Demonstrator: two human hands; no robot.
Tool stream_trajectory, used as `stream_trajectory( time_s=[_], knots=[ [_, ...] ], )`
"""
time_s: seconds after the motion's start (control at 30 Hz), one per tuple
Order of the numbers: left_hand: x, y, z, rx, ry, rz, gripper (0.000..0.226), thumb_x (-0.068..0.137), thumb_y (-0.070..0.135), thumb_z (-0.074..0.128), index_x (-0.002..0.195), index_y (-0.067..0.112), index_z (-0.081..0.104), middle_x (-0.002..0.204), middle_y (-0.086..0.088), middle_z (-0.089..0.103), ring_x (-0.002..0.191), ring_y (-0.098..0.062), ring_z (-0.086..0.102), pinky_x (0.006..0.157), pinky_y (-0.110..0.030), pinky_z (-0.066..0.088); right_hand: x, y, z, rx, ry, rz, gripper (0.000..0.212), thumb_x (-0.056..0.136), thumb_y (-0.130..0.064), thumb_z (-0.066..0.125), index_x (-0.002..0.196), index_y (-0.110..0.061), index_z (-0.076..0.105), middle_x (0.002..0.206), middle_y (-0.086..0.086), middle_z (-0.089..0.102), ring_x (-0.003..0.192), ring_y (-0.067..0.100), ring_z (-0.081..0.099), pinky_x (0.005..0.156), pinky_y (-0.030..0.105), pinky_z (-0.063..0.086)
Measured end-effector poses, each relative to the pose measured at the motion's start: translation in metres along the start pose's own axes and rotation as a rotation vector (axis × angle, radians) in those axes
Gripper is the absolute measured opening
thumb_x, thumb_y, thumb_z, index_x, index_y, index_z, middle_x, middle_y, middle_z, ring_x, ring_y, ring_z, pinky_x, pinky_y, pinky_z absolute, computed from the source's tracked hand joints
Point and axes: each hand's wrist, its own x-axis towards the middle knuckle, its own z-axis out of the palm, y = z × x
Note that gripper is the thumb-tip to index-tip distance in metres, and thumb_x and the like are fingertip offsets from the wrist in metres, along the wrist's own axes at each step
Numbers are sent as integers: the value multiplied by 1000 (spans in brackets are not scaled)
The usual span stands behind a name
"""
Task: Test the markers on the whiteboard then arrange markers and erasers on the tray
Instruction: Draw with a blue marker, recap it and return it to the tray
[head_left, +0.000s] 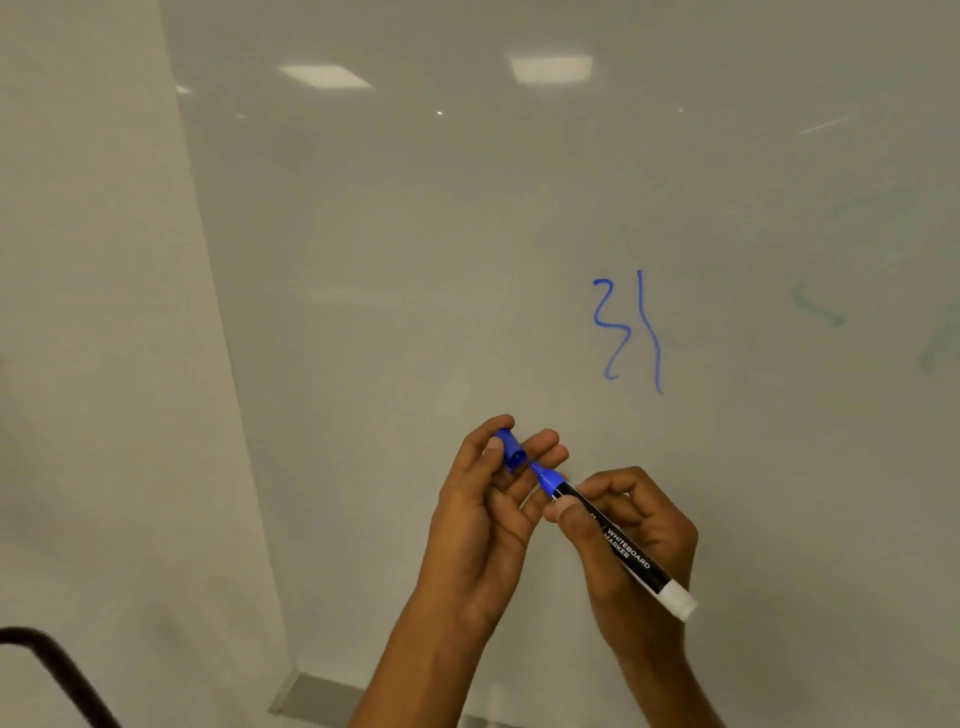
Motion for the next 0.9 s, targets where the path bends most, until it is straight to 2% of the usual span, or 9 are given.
stream_trajectory(
  time_s=[0.1,0.27,0.4,0.57,0.63,0.7,0.8,0.87,0.9],
  knots=[
    [-4,2,-14,-6,22,-7,25,100,15,44,116,8,61,100,-20,74,89,-28,74,75,-36,62,-8,5,9,-16,-15,11,15,71,-36,74,75,-24,66,70,-10,71,58,12,69,52,18,54],
    [-6,-3,-38,19,99,4,22,98,13,48,113,6,63,92,-19,74,84,-27,73,76,-34,62,-23,21,24,-55,-87,13,15,77,-29,80,79,-23,66,73,-19,71,60,6,68,53,13,53],
    [-6,-9,-64,52,179,6,21,100,14,47,112,8,62,88,-19,73,79,-27,71,78,-35,61,-41,36,34,-112,-183,-32,26,83,-48,69,85,-23,65,76,-28,64,67,-3,68,56,7,50],
    [-6,-20,-99,47,301,-25,19,100,14,47,110,10,64,84,-17,72,78,-25,70,81,-37,59,-68,61,46,-133,-212,12,23,86,-50,65,87,-28,60,77,-28,61,67,-6,66,57,6,50],
    [-5,-26,-114,25,332,-37,18,100,13,48,108,10,64,84,-17,72,78,-25,70,79,-35,60,-80,72,52,-123,-210,79,22,85,-52,65,86,-31,61,74,-29,65,68,-4,67,57,6,50],
    [-4,-32,-130,19,349,-46,17,100,12,48,108,9,63,84,-18,72,79,-24,70,76,-33,61,-91,81,58,-94,-198,173,26,83,-50,69,84,-25,63,79,-27,68,68,0,69,58,9,52],
    [4,-39,-157,63,378,-57,17,99,11,49,109,8,62,87,-21,71,80,-25,70,77,-33,60,-103,94,71,-80,-150,331,15,80,-27,77,78,-15,68,75,-16,72,65,7,70,58,14,54],
    [11,-45,-177,158,402,-65,17,99,11,50,111,7,61,93,-22,71,85,-26,71,83,-37,58,-110,104,83,1,-77,570,8,80,-11,76,76,-11,70,72,-3,75,67,13,73,62,24,59],
    [13,-50,-188,222,425,-72,16,98,12,52,111,7,61,93,-21,72,86,-26,71,85,-38,57,-115,111,88,67,-5,758,7,82,-7,75,78,-11,71,71,2,75,68,17,73,64,30,61]
  ],
)
